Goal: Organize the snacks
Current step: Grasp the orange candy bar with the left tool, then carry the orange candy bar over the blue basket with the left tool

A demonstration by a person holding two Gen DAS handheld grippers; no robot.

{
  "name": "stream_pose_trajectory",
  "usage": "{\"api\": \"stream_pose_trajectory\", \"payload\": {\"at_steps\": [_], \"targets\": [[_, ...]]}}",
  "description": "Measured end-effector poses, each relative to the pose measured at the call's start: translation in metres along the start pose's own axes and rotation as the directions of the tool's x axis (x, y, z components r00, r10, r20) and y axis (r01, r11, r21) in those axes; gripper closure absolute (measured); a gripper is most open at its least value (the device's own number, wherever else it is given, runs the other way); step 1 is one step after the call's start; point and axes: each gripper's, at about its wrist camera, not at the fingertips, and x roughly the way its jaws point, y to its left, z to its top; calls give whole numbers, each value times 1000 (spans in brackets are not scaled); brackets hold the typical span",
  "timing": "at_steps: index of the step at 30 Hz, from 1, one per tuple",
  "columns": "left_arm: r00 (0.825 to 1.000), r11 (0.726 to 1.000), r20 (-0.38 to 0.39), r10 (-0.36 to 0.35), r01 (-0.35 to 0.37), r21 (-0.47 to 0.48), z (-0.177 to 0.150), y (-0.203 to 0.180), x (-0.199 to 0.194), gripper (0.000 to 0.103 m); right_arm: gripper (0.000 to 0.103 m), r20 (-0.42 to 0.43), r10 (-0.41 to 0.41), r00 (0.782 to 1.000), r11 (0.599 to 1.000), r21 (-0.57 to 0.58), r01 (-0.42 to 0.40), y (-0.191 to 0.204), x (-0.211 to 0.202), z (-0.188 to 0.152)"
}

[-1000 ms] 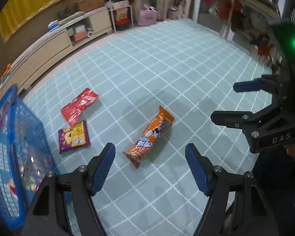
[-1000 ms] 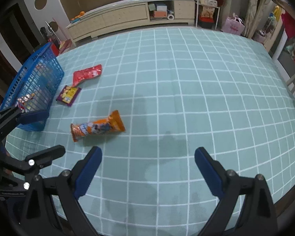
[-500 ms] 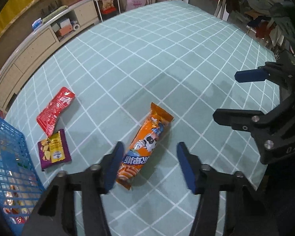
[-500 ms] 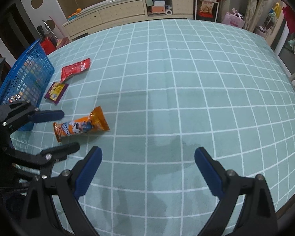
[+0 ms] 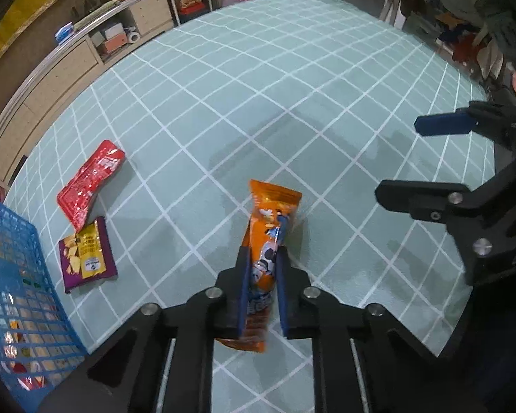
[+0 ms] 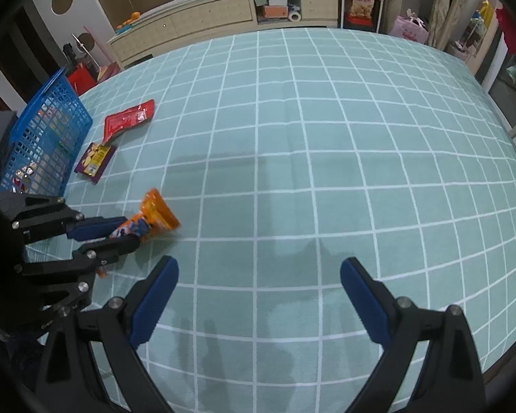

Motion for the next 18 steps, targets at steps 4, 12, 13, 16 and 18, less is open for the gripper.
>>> {"api": "stream_pose_trajectory", "payload": {"at_steps": [4,12,13,16,18], "targets": [[998,1000,67,1,1,-31,-3,3,-28,91,6,5,-4,1000,1000,-27,4,8,-5,7],[983,993,178,49,-29,-113,-13,35,-91,91,6,49,36,998,991,-134,-29,51,-24,36],[980,991,190,62,-38,-125,-15,43,-100,91,6,54,45,998,987,-155,-36,59,-26,41],[970,983,220,100,-63,-171,-20,60,-124,91,6,67,69,995,975,-218,-53,82,-29,53],[964,976,237,124,-75,-206,-27,73,-139,91,6,62,91,994,964,-255,-72,98,-27,60]]}}
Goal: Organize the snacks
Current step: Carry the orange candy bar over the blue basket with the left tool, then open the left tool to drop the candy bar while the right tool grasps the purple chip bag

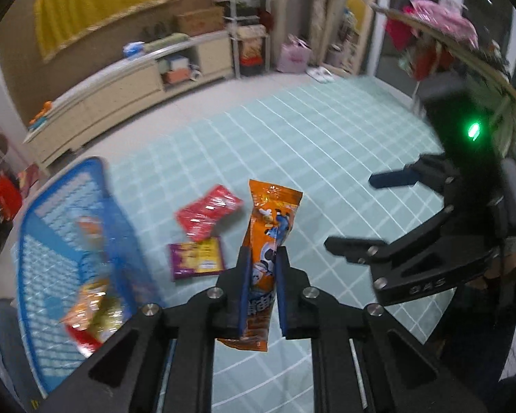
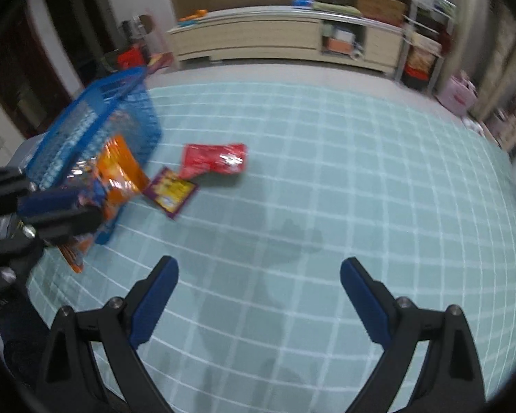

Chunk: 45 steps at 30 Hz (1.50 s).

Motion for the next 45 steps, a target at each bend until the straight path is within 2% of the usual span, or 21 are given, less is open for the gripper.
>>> {"api": "stream_pose_trajectory", "payload": {"at_steps": [4,7,13,19,25,35,40,42,44,45], "targets": [[997,995,24,68,-66,-71,-3,34,-23,91,6,-15,24,1000,997,-74,-25,27,15,20],[991,981,44,124,-115,-158,-11,65,-38,91,6,-30,48,998,991,-126,-51,48,27,31],[981,942,1,192,-184,-282,-33,111,-43,91,6,-91,83,992,978,-183,-99,81,68,41],[978,916,-52,203,-209,-343,-40,143,-30,91,6,-141,53,989,968,-235,-85,100,111,44],[975,914,-82,205,-221,-341,-44,151,-21,91,6,-169,48,984,972,-221,-85,98,137,49],[977,916,-120,174,-205,-345,-48,161,5,91,7,-178,62,982,946,-302,-114,110,152,63],[978,926,-139,158,-196,-324,-48,159,13,91,21,-163,57,985,923,-366,-114,115,151,62],[977,930,-140,162,-198,-310,-48,158,15,91,39,-153,65,986,919,-376,-119,116,147,62],[977,928,-142,161,-199,-316,-47,160,16,91,42,-154,73,985,914,-384,-128,116,144,60],[977,925,-143,157,-196,-326,-47,161,17,91,48,-151,72,986,912,-391,-126,117,143,59]]}}
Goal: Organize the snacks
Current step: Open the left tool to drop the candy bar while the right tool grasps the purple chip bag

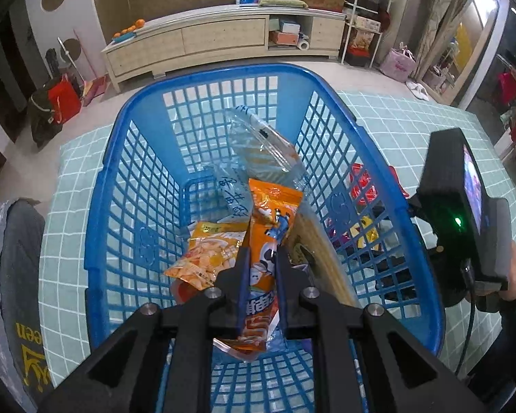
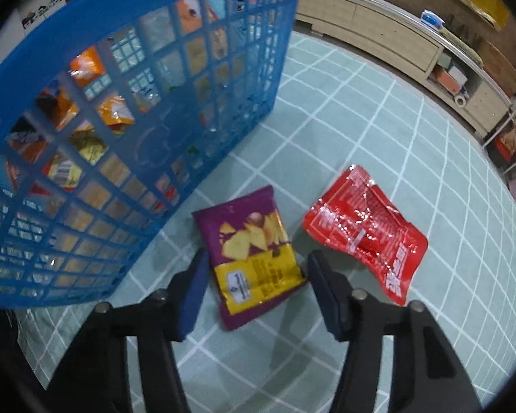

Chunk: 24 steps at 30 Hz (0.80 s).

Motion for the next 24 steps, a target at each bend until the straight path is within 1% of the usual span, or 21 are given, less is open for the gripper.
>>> {"api": "stream_pose_trajectory", "payload": {"at_steps": [2,5,7,8,10,13,16,21,24], "targets": [[1000,1000,0,3,-3,-12,0,2,1,91,51,1,-7,1000,1000,-4,7,2,-3,-3],[1000,1000,-13,4,-4,-19,-1,2,1,81,51,-6,-21,1000,1000,7,21,7,-9,-10],[1000,1000,-2,9,-9,-20,-2,4,-3,70,51,1,-28,1000,999,18,28,7,-17,-15],[1000,1000,4,11,-11,-21,-3,5,-6,68,51,5,-26,1000,999,28,25,12,-23,-20],[1000,1000,12,1,-1,-30,-4,7,-13,62,51,15,-36,999,998,43,35,8,-29,-20],[1000,999,27,-1,2,-33,-8,9,-23,59,51,32,-43,999,997,71,41,7,-44,-24],[999,1000,50,0,2,-27,-13,8,-37,59,51,56,-47,997,995,91,41,12,-63,-28],[996,1000,90,-4,5,-20,-21,8,-62,57,51,98,-97,990,991,100,88,25,-101,-34],[994,1000,106,-5,4,14,-25,4,-75,57,51,122,-122,985,989,103,110,33,-123,-32]]}}
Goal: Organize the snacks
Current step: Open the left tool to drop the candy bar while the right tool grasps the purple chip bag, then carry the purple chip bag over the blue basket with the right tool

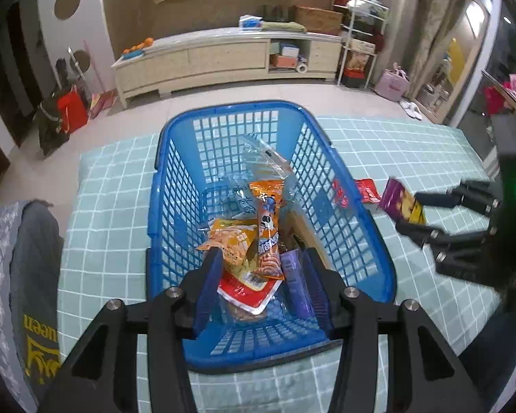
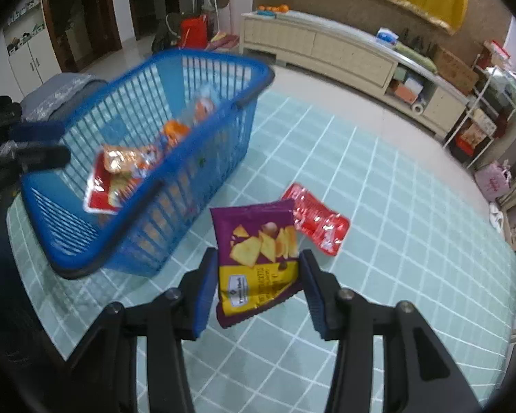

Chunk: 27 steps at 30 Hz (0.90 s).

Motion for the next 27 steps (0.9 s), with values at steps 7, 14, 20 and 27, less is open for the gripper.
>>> {"api": "stream_pose_trajectory", "payload": {"at_steps": [7,14,20,27], "targets": [[998,1000,57,-4,4,1,2,8,-25,52,51,70,-7,997,1000,8,7,6,-33,28],[998,1000,68,10,-8,-21,-4,24,-27,52,51,74,37,997,999,-9,-37,37,-29,50],[998,998,62,10,-6,-57,-8,39,-24,52,51,41,32,999,999,-25,-31,61,-8,61],[998,998,63,2,2,-65,-11,51,-17,52,51,-4,-3,1000,999,-50,3,75,14,70]]}}
